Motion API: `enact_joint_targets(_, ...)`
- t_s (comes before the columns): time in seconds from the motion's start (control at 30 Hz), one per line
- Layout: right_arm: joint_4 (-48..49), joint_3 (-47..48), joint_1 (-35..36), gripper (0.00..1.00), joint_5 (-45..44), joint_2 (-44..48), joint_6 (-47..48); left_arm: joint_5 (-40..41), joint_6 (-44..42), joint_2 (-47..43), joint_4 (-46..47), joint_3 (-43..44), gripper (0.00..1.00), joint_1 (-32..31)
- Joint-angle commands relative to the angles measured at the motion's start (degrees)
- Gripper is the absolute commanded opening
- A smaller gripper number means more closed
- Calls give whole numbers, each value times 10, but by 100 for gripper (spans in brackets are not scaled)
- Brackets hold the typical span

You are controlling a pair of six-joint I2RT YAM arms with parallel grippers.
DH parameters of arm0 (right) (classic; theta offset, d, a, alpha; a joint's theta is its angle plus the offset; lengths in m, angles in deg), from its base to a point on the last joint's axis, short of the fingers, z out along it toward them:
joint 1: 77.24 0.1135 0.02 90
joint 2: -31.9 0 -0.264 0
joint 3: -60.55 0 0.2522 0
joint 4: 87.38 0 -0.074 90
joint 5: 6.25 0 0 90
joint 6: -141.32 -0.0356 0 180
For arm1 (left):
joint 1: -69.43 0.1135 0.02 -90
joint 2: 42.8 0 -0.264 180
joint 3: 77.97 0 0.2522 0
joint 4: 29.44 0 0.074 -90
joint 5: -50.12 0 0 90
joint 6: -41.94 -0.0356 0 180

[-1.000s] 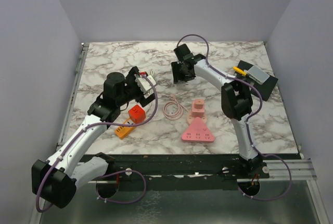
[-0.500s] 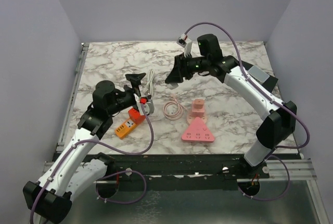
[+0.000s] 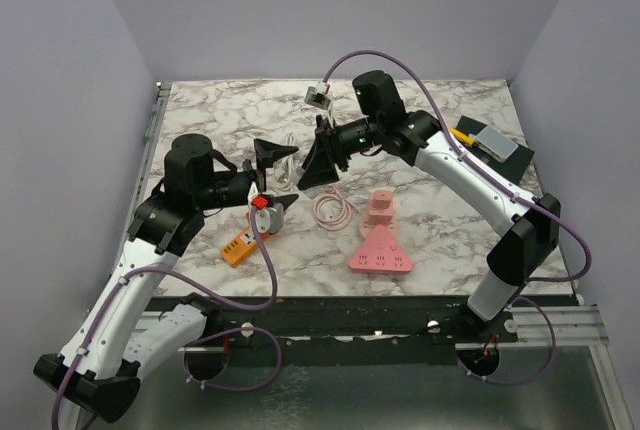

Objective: Insert the plug
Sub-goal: Pick up the plug from the center of the board.

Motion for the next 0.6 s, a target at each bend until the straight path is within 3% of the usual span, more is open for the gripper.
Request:
enact_joint_targets(0.0,-3,19,10,31,56,-2,5,-49,-175,35,-235,48,93,2)
enact_joint_targets(0.27,5,26,21,30,86,-1,-2,-53,-215,59,-265,78,71,1)
enact_joint_targets(0.47,-31,61,36,30,77,-33,16,-87,-178,70,-265,108,61,-4)
enact_joint_targets(0.57,-31,69,39,30,81,-38,14,-79,-177,63,-265,98,48,-7)
